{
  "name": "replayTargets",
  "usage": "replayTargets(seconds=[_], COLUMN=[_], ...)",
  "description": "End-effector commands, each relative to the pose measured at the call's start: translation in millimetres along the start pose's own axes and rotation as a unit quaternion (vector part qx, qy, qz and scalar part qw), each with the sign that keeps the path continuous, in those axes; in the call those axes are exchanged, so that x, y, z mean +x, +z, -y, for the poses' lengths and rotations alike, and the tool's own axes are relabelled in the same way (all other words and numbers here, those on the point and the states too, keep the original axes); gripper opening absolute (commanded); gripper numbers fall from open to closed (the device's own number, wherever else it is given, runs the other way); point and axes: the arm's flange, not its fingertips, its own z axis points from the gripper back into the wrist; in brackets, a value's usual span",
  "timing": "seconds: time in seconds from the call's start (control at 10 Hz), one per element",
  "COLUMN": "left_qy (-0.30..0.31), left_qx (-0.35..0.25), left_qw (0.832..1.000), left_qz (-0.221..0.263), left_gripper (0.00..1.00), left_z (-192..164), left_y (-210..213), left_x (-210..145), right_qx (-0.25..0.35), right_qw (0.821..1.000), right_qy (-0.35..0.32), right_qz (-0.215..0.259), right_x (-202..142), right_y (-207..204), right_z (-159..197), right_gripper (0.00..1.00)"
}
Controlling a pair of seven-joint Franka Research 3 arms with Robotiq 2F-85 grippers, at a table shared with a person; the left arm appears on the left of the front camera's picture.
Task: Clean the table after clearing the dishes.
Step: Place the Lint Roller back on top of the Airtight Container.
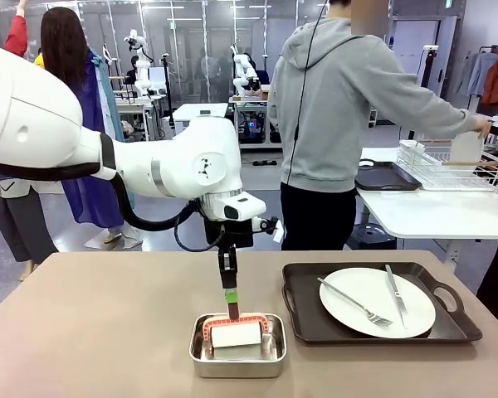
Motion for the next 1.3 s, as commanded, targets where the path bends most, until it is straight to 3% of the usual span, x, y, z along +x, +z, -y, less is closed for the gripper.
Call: replayTargets(seconds=[0.0,0.1,0.2,0.3,0.4,0.5,0.6,1.2], left_qy=[0.003,0.004,0.008,0.008,0.01,0.009,0.014,0.013], left_qx=[0.022,0.027,0.039,0.043,0.044,0.045,0.05,0.059], left_qw=[1.0,0.999,0.999,0.998,0.998,0.998,0.998,0.998], left_qz=[-0.019,-0.027,-0.033,-0.035,-0.034,-0.032,-0.032,0.024], left_gripper=[0.2,0.2,0.42,0.48,0.7,0.76,0.98,1.0], left_z=[-2,-5,-5,-4,-4,-4,-2,12], left_y=[-13,-17,-19,-17,-15,-12,-8,31], left_x=[0,1,0,0,-1,-1,-1,-15], right_qx=[0.004,0.004,0.004,0.004,0.004,0.004,0.004,0.004], right_qw=[1.0,1.0,1.0,1.0,1.0,1.0,1.0,1.0], right_qy=[0.003,0.003,0.003,0.003,0.003,0.003,0.003,0.003], right_qz=[0.003,0.003,0.003,0.003,0.003,0.003,0.003,0.003], right_x=[-3,-3,-3,-3,-3,-3,-3,-3], right_y=[-1,-1,-1,-1,-1,-1,-1,-1], right_z=[-5,-5,-5,-5,-5,-5,-5,-5], right_gripper=[1.0,1.0,1.0,1.0,1.0,1.0,1.0,1.0])
